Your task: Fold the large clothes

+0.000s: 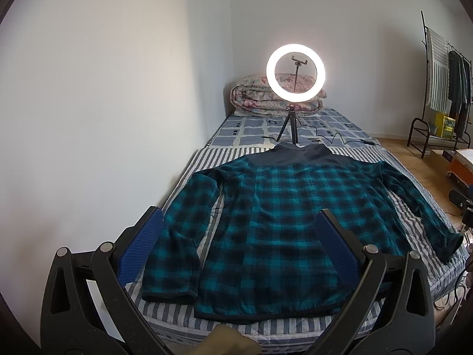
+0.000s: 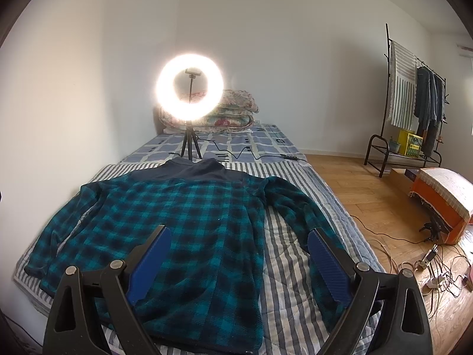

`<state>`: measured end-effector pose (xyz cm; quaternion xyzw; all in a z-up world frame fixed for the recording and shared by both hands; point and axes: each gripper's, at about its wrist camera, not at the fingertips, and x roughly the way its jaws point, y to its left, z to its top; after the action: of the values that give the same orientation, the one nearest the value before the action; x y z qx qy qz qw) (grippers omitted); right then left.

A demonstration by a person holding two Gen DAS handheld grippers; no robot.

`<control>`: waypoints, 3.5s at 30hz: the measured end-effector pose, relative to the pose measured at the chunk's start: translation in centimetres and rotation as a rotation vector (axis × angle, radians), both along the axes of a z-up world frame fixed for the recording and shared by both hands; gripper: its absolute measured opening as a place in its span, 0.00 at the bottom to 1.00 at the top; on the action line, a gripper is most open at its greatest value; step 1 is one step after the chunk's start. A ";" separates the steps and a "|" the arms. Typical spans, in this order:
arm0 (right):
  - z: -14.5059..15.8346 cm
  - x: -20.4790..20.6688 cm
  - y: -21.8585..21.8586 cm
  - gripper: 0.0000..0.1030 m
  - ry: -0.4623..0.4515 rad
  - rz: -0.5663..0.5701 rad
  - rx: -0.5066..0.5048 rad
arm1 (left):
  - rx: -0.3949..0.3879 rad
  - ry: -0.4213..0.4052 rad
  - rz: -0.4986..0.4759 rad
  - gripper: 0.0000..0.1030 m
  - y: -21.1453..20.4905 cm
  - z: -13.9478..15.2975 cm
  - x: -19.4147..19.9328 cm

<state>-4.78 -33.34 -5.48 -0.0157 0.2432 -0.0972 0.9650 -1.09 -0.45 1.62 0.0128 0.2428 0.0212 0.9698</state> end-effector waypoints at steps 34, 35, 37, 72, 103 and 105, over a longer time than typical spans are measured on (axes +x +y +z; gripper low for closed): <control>-0.2 -0.1 0.0 0.92 0.005 0.007 0.001 | 0.008 -0.003 0.003 1.00 0.3 0.3 0.0; -0.2 -0.1 0.0 0.92 0.006 0.008 0.001 | 0.006 -0.003 0.002 1.00 0.3 0.2 0.0; -0.2 -0.1 0.0 0.92 0.006 0.008 0.001 | 0.006 -0.003 0.003 1.00 0.2 0.2 0.0; -0.5 1.1 1.6 0.95 -0.030 0.057 0.025 | 0.078 0.067 0.062 1.00 4.4 -2.8 1.6; -3.1 4.2 8.6 0.95 0.092 0.421 -0.011 | -0.256 0.613 0.227 0.34 20.3 -18.5 15.5; -3.1 4.0 9.0 0.95 0.083 0.430 -0.026 | -0.252 0.623 0.241 0.35 20.7 -19.2 15.9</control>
<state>-0.79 -24.35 -8.55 -0.0838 0.2723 0.1082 0.9524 14.85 20.23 -17.55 -0.1299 0.5274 0.1002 0.8336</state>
